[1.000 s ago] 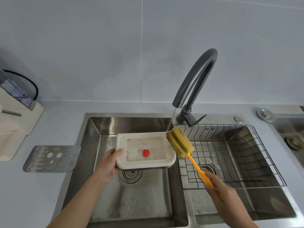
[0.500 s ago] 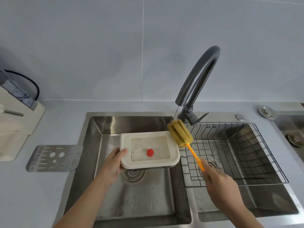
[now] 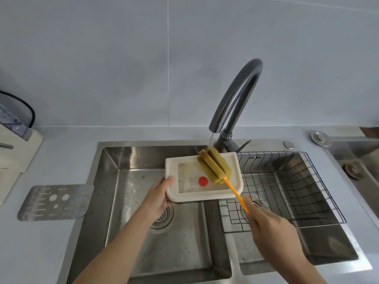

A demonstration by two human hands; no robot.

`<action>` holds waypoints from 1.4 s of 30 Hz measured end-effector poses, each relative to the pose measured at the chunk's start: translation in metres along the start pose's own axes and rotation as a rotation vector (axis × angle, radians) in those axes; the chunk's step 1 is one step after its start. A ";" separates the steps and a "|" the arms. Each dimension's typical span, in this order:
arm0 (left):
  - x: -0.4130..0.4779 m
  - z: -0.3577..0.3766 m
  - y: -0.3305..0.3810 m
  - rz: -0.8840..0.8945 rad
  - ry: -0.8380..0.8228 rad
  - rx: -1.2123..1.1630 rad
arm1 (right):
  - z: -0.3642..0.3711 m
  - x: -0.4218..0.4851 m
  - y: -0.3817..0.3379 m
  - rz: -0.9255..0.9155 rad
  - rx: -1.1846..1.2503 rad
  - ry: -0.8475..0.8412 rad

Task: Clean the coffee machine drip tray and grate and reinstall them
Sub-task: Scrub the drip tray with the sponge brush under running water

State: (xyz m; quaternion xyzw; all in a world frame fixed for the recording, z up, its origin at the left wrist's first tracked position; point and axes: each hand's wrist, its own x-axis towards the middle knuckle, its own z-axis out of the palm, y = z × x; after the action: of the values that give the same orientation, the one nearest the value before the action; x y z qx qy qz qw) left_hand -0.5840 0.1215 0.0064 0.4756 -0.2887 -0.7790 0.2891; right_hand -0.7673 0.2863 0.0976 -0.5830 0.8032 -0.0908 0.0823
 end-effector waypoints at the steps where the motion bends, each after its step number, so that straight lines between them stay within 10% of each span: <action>1: 0.001 0.005 0.001 -0.002 -0.019 -0.003 | 0.000 0.001 -0.001 -0.009 -0.006 0.000; 42: 0.013 -0.002 0.055 0.173 -0.185 0.100 | 0.001 0.036 -0.014 -0.269 -0.218 0.054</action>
State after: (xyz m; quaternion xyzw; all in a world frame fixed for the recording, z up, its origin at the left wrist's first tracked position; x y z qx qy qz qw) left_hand -0.5776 0.0754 0.0383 0.3888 -0.3924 -0.7764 0.3034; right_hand -0.7647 0.2479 0.0989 -0.6880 0.7249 -0.0290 -0.0160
